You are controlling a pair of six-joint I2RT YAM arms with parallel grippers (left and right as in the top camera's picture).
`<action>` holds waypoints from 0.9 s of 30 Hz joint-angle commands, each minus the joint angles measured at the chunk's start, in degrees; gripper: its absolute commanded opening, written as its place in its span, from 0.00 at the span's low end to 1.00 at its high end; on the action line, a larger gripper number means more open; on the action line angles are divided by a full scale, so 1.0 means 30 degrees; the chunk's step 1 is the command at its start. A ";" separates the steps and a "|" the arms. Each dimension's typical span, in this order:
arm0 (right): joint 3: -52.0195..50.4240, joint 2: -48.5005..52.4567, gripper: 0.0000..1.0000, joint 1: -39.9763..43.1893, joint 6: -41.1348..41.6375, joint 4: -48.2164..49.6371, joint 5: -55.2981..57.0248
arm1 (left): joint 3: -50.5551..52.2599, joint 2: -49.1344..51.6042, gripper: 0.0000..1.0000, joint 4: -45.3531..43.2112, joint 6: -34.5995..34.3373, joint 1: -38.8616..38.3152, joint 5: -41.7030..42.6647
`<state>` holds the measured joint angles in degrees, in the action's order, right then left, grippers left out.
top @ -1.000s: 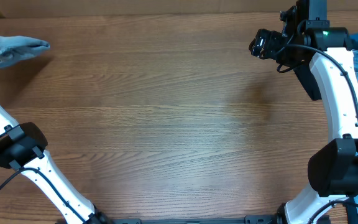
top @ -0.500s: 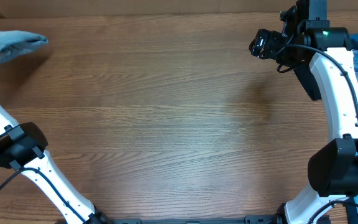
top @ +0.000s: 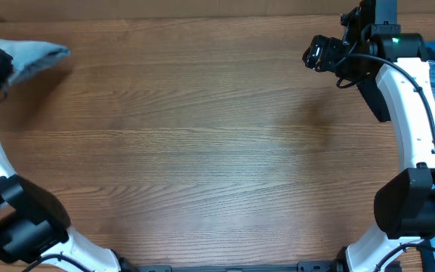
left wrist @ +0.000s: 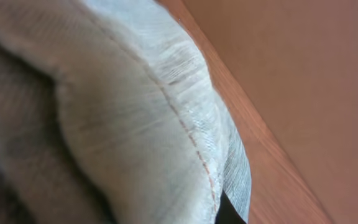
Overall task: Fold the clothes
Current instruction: 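Lower the folded jeans onto the table's left edge with the left gripper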
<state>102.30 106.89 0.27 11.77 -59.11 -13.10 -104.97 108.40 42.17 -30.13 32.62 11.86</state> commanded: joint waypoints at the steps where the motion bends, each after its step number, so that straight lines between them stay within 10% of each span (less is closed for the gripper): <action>1: 0.0007 -0.0015 1.00 0.0044 -0.0015 0.0095 0.0073 | 0.3002 -0.0670 0.04 -0.2805 -0.0051 0.0357 0.1005; 27: 0.0007 -0.0015 1.00 0.0044 -0.0015 0.0087 0.0073 | 0.5224 0.2463 0.04 -0.3410 0.2616 0.1770 0.1384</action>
<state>102.30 106.89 0.30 11.77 -59.18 -13.10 -89.25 115.35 29.65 -23.57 37.28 16.08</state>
